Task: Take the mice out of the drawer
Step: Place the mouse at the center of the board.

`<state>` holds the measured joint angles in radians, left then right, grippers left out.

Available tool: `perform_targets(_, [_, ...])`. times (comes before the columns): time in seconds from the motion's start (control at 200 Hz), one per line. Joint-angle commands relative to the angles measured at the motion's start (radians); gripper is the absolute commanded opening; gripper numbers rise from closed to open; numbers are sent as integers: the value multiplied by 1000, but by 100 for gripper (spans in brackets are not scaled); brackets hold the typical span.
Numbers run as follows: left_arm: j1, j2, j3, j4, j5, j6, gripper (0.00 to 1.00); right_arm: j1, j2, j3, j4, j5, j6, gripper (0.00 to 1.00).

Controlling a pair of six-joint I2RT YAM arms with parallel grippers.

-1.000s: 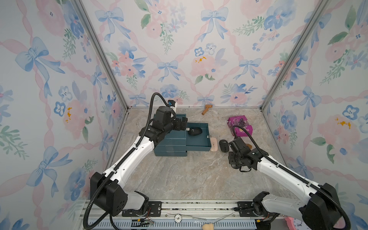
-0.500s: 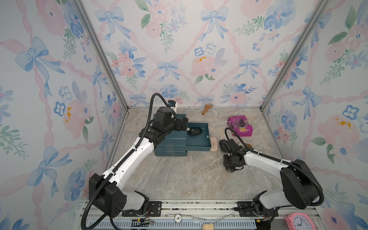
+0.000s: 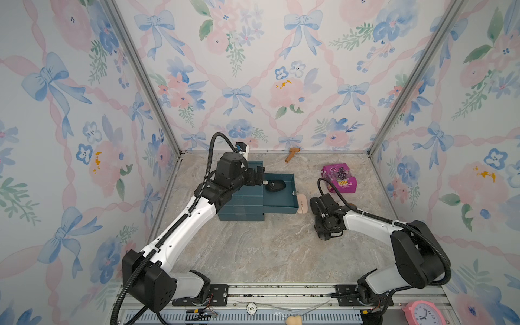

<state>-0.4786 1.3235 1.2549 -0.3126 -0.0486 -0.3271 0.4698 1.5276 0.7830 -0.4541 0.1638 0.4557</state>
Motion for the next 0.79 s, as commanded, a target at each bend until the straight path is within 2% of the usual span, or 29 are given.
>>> perform_targets(0.0, [-7, -1, -6, -5, -14, -18, 98, -12, 46, 30, -30, -3, -30, 54])
perform_targets(0.06, [-7, -3, -8, -5, -18, -18, 98, -13, 42, 36, -49, -1, -27, 62])
perform_targets(0.2, [-7, -7, -14, -5, -26, -13, 98, -13, -10, 38, -95, 20, -9, 73])
perform_targets(0.415, [-7, 7, -4, -5, -22, 0, 98, -12, -115, 142, -232, 51, 37, 79])
perform_targets(0.48, [-7, 15, 2, -5, -18, 8, 98, -13, -151, 195, -243, 11, 81, 80])
perform_targets(0.54, [-6, 24, 7, -5, -17, 12, 98, -7, -183, 237, -233, -18, 159, 81])
perform_targets(0.665, [-7, 30, 9, -6, -18, 19, 98, 16, -211, 353, -276, 13, 439, 81])
perform_targets(0.79, [-8, 31, 9, -8, -20, 40, 98, 52, -209, 395, -212, 5, 650, 80])
